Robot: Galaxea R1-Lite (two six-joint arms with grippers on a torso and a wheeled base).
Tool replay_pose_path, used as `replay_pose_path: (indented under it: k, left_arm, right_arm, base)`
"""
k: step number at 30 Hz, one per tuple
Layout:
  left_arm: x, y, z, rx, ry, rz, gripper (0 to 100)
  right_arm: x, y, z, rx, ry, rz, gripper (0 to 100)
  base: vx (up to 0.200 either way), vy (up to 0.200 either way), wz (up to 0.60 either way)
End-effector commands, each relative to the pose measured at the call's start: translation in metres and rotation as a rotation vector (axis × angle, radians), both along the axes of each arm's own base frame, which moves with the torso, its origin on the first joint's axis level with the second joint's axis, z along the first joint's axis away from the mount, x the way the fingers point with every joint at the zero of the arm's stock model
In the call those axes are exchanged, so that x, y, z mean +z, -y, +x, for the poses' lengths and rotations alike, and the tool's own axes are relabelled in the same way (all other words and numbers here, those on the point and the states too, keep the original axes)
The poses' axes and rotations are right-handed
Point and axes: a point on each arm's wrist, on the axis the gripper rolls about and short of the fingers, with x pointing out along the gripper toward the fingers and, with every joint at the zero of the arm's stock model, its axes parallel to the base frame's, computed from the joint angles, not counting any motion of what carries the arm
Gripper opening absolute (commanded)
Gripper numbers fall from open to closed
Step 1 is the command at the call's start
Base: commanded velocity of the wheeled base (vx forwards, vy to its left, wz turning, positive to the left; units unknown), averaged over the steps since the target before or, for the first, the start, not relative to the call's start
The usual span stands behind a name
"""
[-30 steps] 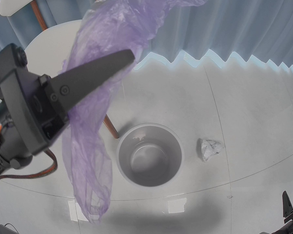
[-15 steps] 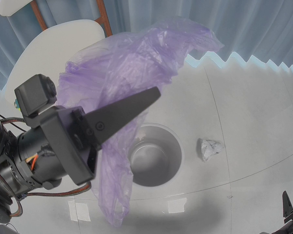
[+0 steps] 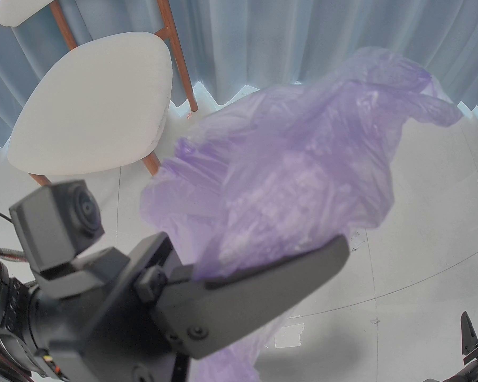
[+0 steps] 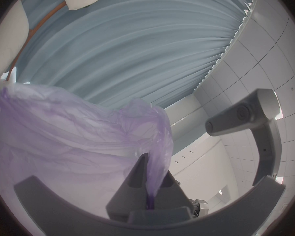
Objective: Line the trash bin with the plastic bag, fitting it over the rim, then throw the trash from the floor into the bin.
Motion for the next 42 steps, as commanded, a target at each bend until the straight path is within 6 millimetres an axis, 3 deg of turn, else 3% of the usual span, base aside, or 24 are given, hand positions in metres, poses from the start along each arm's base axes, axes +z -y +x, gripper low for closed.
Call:
replay_pose_path:
  k: [1,5,12,19,27,42]
  left_arm:
    - [-0.006,0.001,-0.009,-0.042,0.005,0.001,0]
    - [-0.009,0.004,-0.010,-0.046,0.005,0.002,0]
    - [-0.032,0.002,0.007,0.028,-0.024,0.091,0]
    - [-0.068,-0.003,0.056,0.183,-0.042,0.217,0]
    - [-0.095,-0.004,0.088,0.224,-0.001,0.196,0]
    - [-0.081,-0.016,0.086,0.259,0.041,0.164,0]
  right_arm:
    - [-0.005,0.000,0.000,0.000,-0.001,0.000,100]
    - [-0.005,0.000,0.000,0.000,-0.001,0.000,100]
    - [-0.005,0.000,0.000,0.000,-0.001,0.000,100]
    - [-0.005,0.000,0.000,0.000,-0.001,0.000,100]
    - [-0.005,0.000,0.000,0.000,-0.001,0.000,100]
    - [-0.005,0.000,0.000,0.000,-0.001,0.000,100]
  base:
    - [0.000,0.000,0.00]
    - [0.000,0.000,0.00]
    - [0.000,0.000,0.00]
    - [0.000,0.000,0.00]
    - [0.000,0.000,0.00]
    - [0.000,0.000,0.00]
